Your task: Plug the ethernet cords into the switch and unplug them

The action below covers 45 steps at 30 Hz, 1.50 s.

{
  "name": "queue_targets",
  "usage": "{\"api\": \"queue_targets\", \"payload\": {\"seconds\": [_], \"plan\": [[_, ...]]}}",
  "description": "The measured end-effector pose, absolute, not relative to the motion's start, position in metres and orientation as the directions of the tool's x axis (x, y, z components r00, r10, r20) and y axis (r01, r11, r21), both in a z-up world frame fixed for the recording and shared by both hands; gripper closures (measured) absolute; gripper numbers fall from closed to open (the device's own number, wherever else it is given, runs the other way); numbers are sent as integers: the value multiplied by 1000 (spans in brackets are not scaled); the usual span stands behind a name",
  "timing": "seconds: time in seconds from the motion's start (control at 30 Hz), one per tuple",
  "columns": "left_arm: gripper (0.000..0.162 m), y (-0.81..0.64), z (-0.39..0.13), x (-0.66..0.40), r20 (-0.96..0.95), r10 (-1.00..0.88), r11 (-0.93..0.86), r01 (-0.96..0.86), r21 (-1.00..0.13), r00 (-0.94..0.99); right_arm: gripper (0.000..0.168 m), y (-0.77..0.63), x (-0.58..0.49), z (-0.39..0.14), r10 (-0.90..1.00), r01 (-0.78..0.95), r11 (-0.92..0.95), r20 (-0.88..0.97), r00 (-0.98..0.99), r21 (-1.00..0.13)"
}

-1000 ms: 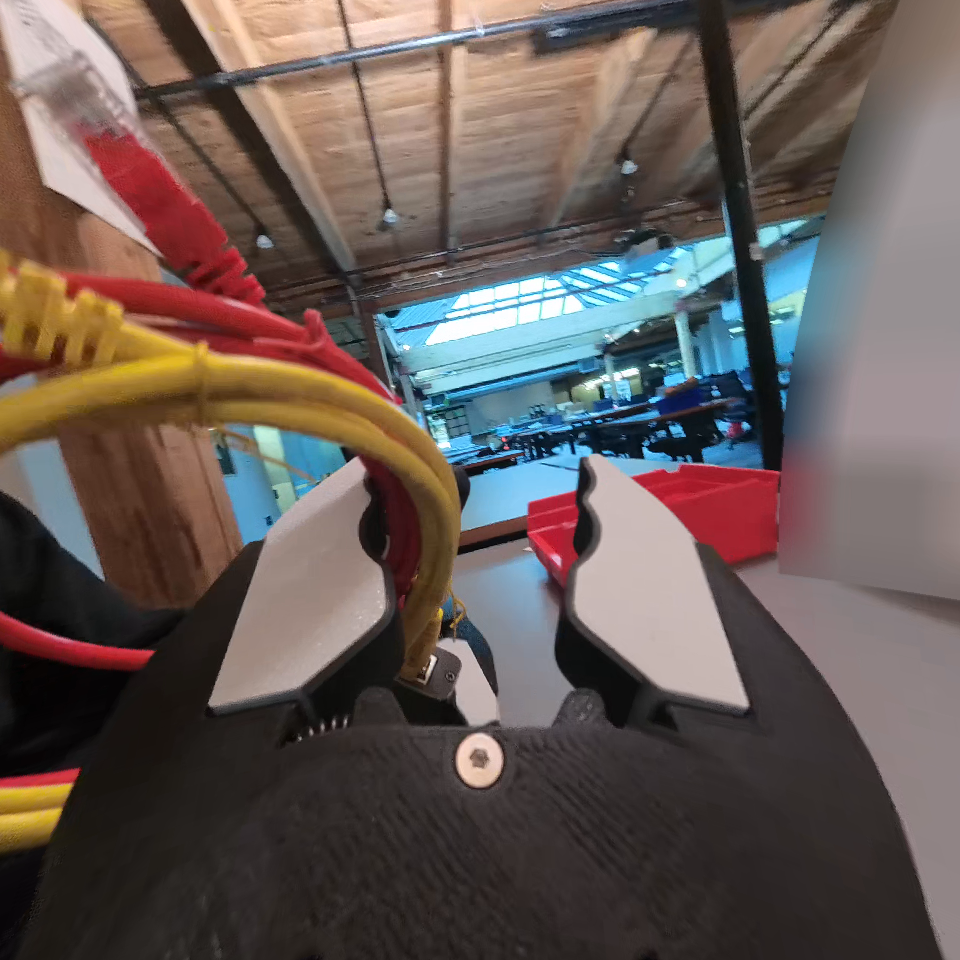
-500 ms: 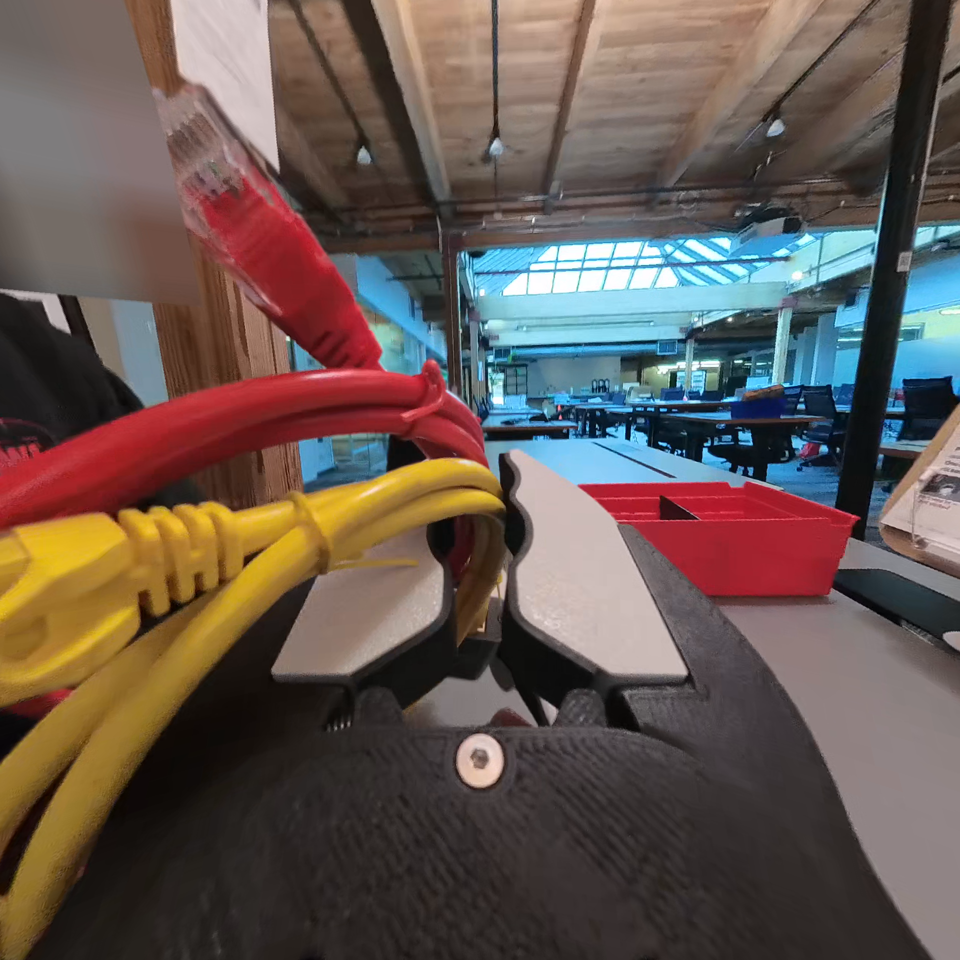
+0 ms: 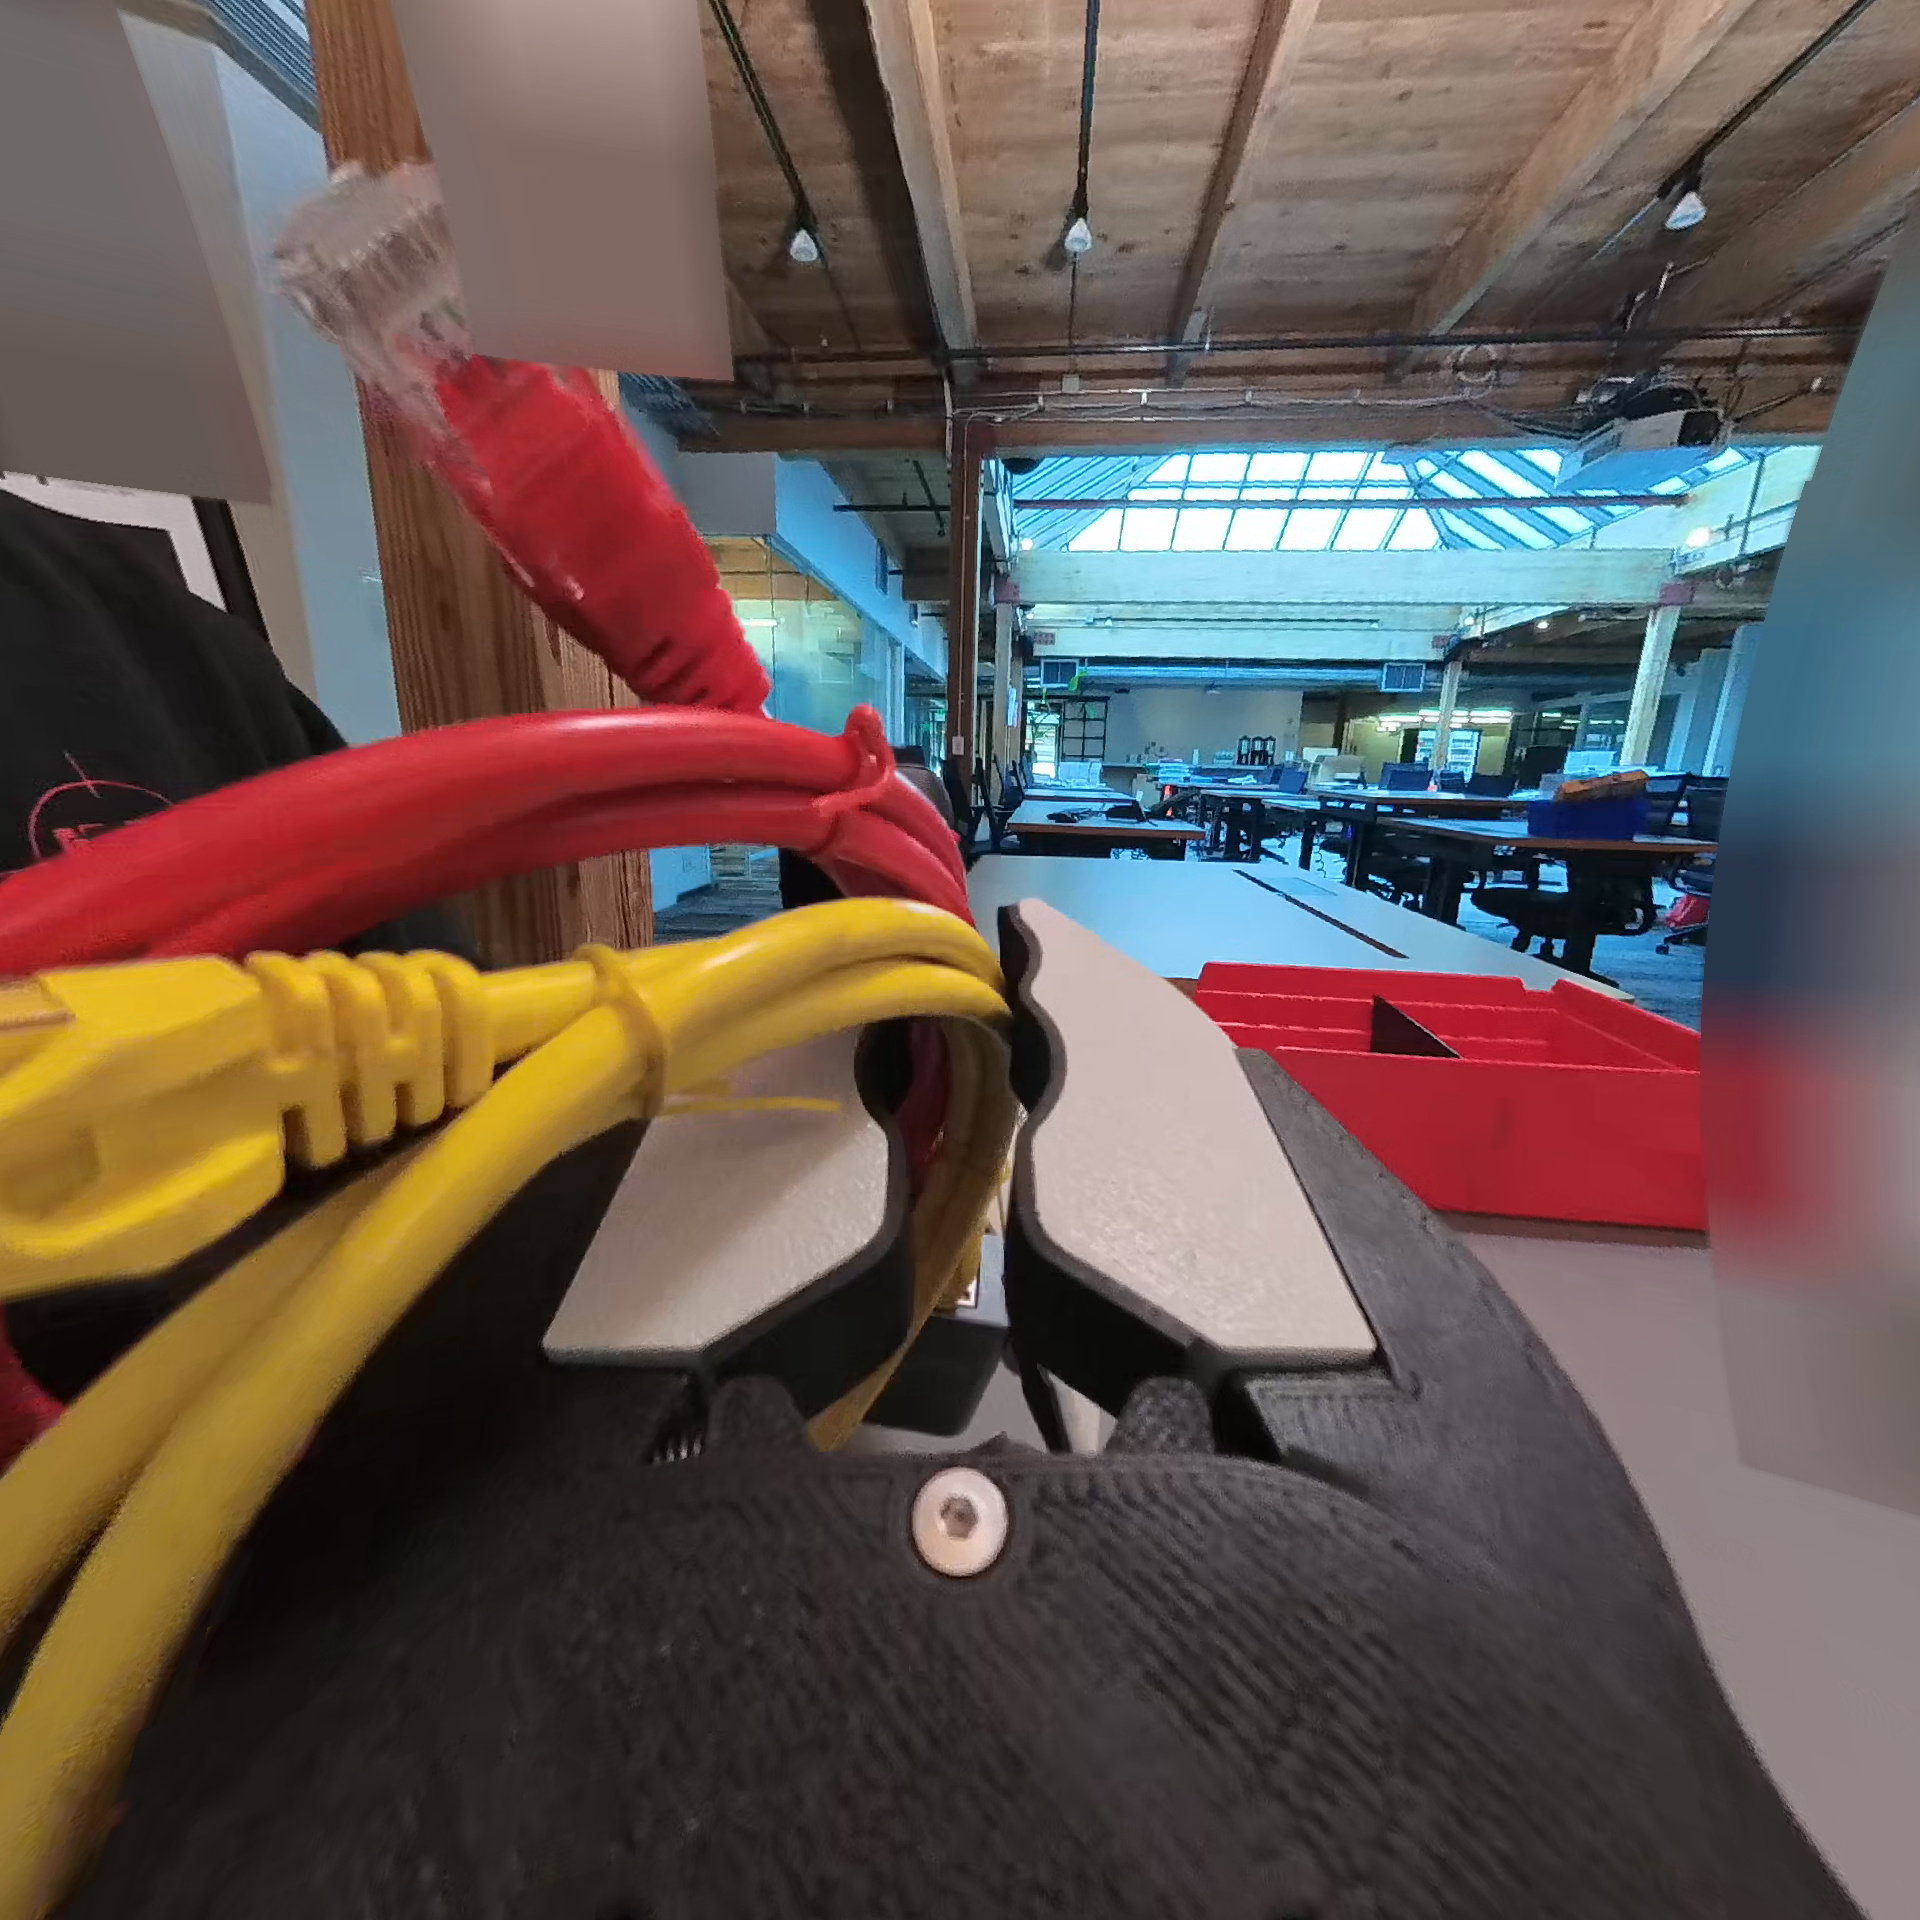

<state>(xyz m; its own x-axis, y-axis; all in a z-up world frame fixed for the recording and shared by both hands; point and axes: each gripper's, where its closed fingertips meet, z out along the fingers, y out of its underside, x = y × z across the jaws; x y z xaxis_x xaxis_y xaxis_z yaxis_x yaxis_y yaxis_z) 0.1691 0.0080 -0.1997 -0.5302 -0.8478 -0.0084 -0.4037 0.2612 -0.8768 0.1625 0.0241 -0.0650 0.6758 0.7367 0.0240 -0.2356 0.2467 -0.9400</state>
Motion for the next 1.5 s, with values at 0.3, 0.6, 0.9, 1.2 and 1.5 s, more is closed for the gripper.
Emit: {"api": "queue_targets", "payload": {"seconds": [0.3,0.6,0.9,1.2,1.5], "plan": [[88,-7,-181,168,420,-677,-214,-383,-898,-605,140,50,197,-74,617,-401,146,-234,752,-904],[88,-26,-198,172,530,-597,-300,-445,-844,-602,158,68,197,-86,532,-357,85,-260,806,-930],[87,-31,-202,176,521,-641,-293,-448,-845,-563,157,68,195,-87,538,-355,76,-262,801,-932],[90,-34,-205,175,478,-643,-266,-411,-872,-598,157,69,182,-86,585,-351,57,-253,771,-935],[91,-35,-181,174,664,-422,-539,-418,-731,-617,108,76,208,-93,447,-393,61,-327,833,-917]]}}
